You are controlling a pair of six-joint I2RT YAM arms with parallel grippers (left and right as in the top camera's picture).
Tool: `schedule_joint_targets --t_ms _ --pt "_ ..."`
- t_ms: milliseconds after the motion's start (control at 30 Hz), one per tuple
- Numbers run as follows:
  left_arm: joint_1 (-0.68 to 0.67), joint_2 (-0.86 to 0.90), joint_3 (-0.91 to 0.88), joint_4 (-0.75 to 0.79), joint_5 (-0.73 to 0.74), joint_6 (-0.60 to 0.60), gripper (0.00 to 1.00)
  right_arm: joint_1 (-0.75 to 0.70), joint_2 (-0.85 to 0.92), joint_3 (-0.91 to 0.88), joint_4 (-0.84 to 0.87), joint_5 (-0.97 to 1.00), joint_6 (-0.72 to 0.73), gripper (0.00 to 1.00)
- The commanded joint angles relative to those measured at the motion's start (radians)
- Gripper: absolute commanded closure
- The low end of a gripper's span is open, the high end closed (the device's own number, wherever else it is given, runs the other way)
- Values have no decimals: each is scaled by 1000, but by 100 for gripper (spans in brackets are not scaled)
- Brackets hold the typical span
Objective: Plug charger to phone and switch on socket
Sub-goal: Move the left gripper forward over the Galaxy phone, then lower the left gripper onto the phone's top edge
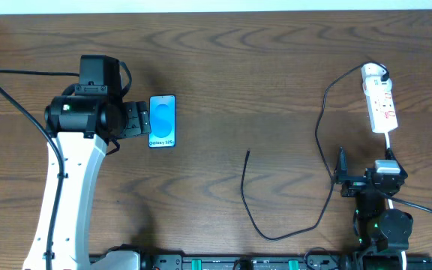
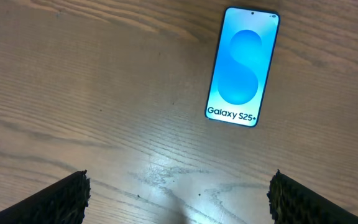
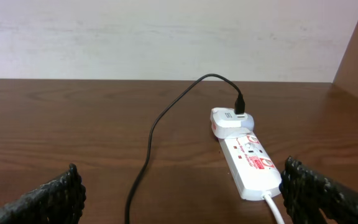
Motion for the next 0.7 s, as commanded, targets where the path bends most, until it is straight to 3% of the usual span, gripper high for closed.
schedule_joint_targets --t_ms 0,133,167,200,233,267,300,333,367,400,667 --pt "-3 -2 21 8 -5 -9 8 7 -8 -2 -4 2 -8 1" --pt "-3 -1 21 8 19 -8 8 7 -8 -2 -4 2 -8 1" --pt "-3 -1 21 11 21 -8 21 7 -8 -2 -4 2 -8 1" --pt "-3 0 21 11 21 -8 41 7 -7 -1 -4 2 -8 1" --pt "-3 0 21 12 22 -9 51 7 -8 -1 -4 2 -8 1" --pt "-3 1 21 11 22 -9 59 7 -8 -2 -4 2 -8 1" --pt "-3 1 21 11 22 -9 59 7 -8 -2 -4 2 -8 1" --pt "-3 2 21 12 23 -9 42 7 -8 -2 -4 2 -8 1" --pt "-3 3 21 14 29 -9 7 7 -8 -1 -4 2 -8 1" --pt "-3 6 21 18 39 -8 0 7 -8 -2 -4 2 -8 1" --pt "-3 138 23 25 52 -8 1 7 -8 -1 -4 2 -8 1"
